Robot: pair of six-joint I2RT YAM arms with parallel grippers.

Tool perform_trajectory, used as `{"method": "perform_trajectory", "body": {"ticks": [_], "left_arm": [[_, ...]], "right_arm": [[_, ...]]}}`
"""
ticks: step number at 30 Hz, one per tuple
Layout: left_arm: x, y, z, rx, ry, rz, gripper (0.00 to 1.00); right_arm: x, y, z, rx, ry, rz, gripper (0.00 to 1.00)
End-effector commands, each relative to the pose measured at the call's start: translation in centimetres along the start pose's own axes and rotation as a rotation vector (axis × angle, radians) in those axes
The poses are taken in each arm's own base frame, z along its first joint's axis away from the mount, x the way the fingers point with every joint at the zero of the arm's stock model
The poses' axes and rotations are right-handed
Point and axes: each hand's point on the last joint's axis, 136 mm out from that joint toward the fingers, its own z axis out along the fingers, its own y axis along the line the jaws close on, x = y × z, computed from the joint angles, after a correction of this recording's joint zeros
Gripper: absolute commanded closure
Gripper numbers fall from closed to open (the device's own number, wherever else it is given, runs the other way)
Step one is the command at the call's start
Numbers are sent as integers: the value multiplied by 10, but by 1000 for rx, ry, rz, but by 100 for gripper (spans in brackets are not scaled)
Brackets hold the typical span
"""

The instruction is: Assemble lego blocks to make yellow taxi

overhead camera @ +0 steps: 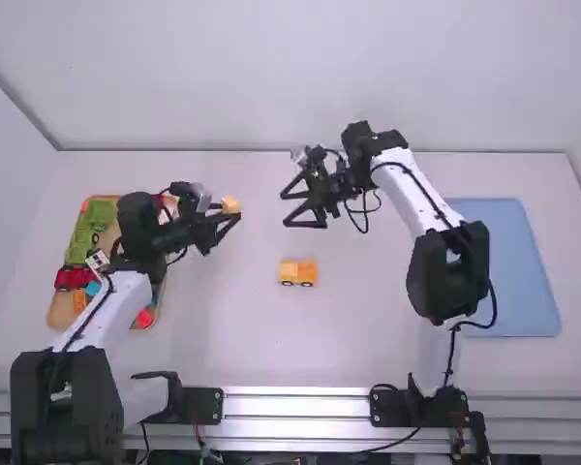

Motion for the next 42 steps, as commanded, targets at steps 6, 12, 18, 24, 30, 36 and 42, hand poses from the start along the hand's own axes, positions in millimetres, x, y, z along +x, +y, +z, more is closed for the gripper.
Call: {"method": "perform_trajectory", "body": {"ticks": [6, 12, 18, 24, 30, 36, 42], "left_arm": [[-10, -54, 12, 301, -58, 24, 98], [-9, -79, 21, 380, -57, 74, 98], [-14, -87, 26, 398, -72, 110, 98], [-17, -87, 25, 398, -82, 126, 98], [-16, -85, 25, 388, -81, 124, 98], [-12, -80, 26, 364, -72, 138, 98], [-2, -83, 26, 375, -53, 190, 98]], "right_arm": [[-38, 95, -18, -48, -83, -664, 2], [-30, 55, -27, 24, -149, -546, 2], [-30, 40, -41, 64, -180, -488, 2], [-38, 14, -31, 125, -97, -397, 2], [-55, -48, -13, 492, 56, -233, 2], [-33, 15, -17, 358, 30, -340, 2], [-19, 20, -31, 423, -185, -307, 2]]}}
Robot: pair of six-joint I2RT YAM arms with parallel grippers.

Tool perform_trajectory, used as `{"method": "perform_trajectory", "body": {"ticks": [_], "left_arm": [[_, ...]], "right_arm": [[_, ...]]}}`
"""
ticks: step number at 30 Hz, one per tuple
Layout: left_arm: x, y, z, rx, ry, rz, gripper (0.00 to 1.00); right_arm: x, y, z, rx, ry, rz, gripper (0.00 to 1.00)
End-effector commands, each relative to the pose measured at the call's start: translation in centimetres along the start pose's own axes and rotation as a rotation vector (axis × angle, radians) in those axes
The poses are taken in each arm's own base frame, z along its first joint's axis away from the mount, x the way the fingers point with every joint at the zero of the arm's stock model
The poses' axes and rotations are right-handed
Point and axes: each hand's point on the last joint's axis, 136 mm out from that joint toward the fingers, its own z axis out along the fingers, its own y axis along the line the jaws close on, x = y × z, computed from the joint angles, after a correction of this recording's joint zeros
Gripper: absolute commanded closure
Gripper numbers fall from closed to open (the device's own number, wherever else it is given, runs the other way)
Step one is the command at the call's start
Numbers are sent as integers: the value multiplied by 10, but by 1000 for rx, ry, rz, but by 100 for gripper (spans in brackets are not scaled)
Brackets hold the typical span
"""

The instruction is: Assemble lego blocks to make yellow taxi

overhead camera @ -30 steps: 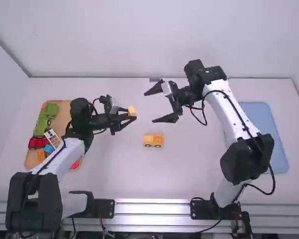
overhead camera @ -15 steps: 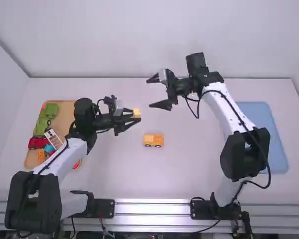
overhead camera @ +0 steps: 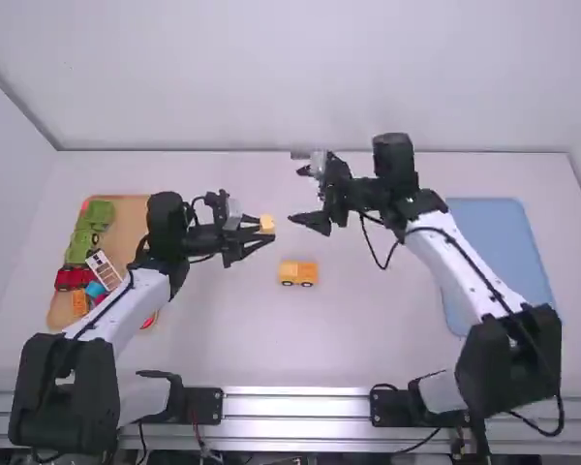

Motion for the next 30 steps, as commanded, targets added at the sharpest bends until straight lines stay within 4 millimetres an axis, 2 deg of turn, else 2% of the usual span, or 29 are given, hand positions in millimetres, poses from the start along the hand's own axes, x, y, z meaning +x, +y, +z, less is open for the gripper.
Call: {"method": "perform_trajectory", "body": {"ticks": [1, 2, 5, 6, 8, 9, 12, 19, 21, 30], "left_arm": [[3, 1, -1, -1, 7, 53, 98], [4, -1, 0, 4, 9, 59, 98], [5, -2, 2, 10, 10, 72, 98], [2, -2, 2, 12, 4, 81, 98], [-4, -7, 1, 43, -18, 115, 98], [-4, -8, 1, 47, -20, 117, 98], [-7, -11, 6, 55, -27, 145, 98], [-8, -23, 25, 111, -41, 192, 98], [-8, -22, 27, 113, -47, 190, 98], [-5, -3, 37, 110, -95, 118, 98]], "right_arm": [[4, 9, -6, 12, -75, 223, 2], [4, 7, -8, 24, -104, 257, 2], [6, 21, -9, -41, -164, 229, 2], [7, 36, -9, -112, -189, 198, 2], [7, 47, -4, -185, -208, 185, 1], [7, 48, -3, -191, -209, 183, 2], [6, 48, 2, -244, -222, 176, 14], [4, 47, 10, -335, -241, 169, 14], [3, 47, 10, -370, -251, 165, 14], [3, 49, 12, -396, -259, 146, 29]]}}
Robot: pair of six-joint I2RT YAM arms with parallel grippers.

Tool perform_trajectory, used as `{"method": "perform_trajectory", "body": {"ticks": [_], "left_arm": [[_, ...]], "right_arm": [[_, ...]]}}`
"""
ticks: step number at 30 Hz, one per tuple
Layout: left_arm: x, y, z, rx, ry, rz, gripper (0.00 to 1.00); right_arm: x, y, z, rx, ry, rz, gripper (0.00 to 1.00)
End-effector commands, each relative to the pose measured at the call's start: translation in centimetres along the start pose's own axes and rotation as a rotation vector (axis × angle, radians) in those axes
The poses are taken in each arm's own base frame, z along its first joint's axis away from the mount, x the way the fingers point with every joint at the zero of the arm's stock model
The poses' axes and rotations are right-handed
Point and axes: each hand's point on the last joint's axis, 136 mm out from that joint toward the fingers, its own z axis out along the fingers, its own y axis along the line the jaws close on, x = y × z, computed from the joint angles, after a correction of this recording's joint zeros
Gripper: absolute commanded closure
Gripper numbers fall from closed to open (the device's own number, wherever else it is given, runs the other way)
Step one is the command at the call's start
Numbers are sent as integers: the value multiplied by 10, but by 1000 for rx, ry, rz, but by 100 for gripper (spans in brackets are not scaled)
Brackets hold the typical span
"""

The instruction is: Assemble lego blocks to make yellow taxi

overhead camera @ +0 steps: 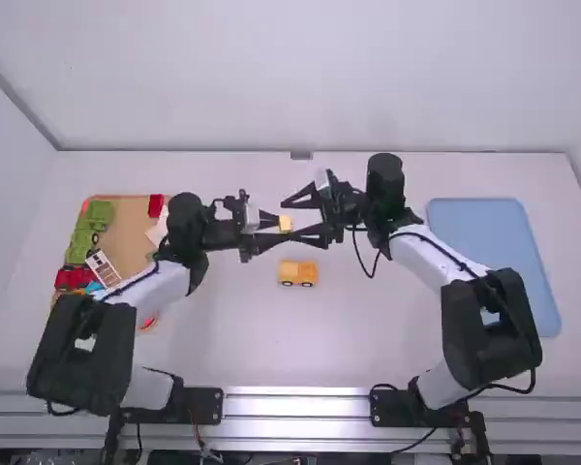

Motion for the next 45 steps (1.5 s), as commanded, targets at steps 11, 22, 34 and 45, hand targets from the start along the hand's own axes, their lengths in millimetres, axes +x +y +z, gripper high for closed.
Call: {"method": "perform_trajectory", "body": {"ticks": [11, 22, 34, 45], "left_arm": [[-1, 4, 5, 20, -31, -92, 98], [-1, 4, 5, 20, -31, -93, 98], [3, 6, 4, 9, -21, -116, 1], [55, 30, -1, -178, 140, -212, 1]], "right_arm": [[0, -15, 3, 71, 19, 13, 40], [2, -13, 8, 61, 24, -8, 63], [4, -42, -6, 233, 46, 39, 85], [74, -70, -102, 1010, 547, 300, 82]]}}
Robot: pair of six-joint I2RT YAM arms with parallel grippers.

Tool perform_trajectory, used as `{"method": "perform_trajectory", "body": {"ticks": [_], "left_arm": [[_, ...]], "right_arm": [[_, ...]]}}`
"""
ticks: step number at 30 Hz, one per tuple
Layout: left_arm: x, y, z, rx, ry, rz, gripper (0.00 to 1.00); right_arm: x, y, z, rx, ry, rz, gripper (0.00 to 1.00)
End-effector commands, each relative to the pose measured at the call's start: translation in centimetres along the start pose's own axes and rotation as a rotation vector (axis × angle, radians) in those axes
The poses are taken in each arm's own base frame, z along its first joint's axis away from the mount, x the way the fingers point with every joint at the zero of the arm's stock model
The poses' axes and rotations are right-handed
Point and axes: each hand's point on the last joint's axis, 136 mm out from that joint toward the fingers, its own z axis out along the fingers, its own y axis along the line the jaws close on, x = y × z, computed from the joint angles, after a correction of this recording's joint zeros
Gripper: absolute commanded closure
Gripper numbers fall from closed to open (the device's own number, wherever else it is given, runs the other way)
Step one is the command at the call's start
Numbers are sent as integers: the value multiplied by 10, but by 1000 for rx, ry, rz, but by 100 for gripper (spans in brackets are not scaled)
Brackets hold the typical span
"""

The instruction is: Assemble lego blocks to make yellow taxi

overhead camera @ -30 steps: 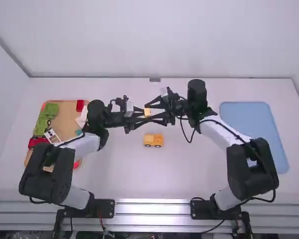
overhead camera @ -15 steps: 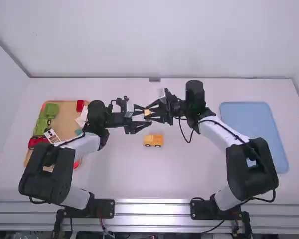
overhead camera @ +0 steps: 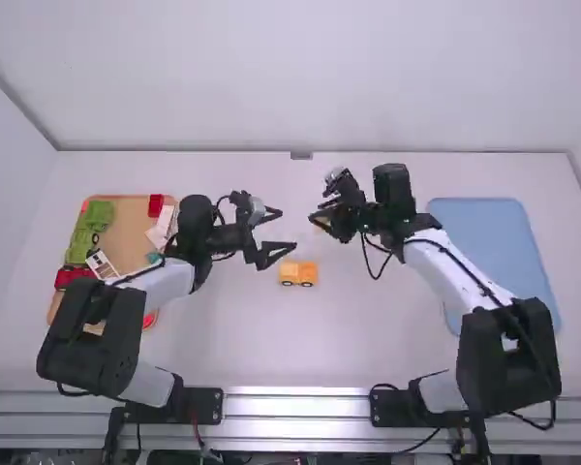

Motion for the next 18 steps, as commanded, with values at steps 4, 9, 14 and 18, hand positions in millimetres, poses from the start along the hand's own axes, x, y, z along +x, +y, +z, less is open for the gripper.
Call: {"method": "perform_trajectory", "body": {"ticks": [4, 9, 14, 18], "left_arm": [[1, 6, 0, -27, 11, 111, 1], [1, 6, 0, -27, 11, 117, 1], [1, 6, 0, -27, 13, 112, 1], [3, 6, 0, -26, 17, 105, 1]], "right_arm": [[44, -39, -25, 449, 294, -57, 81], [95, -29, -16, 345, 511, -120, 81], [142, -31, -3, 218, 703, -287, 82], [172, -26, 13, 105, 808, -412, 81]]}}
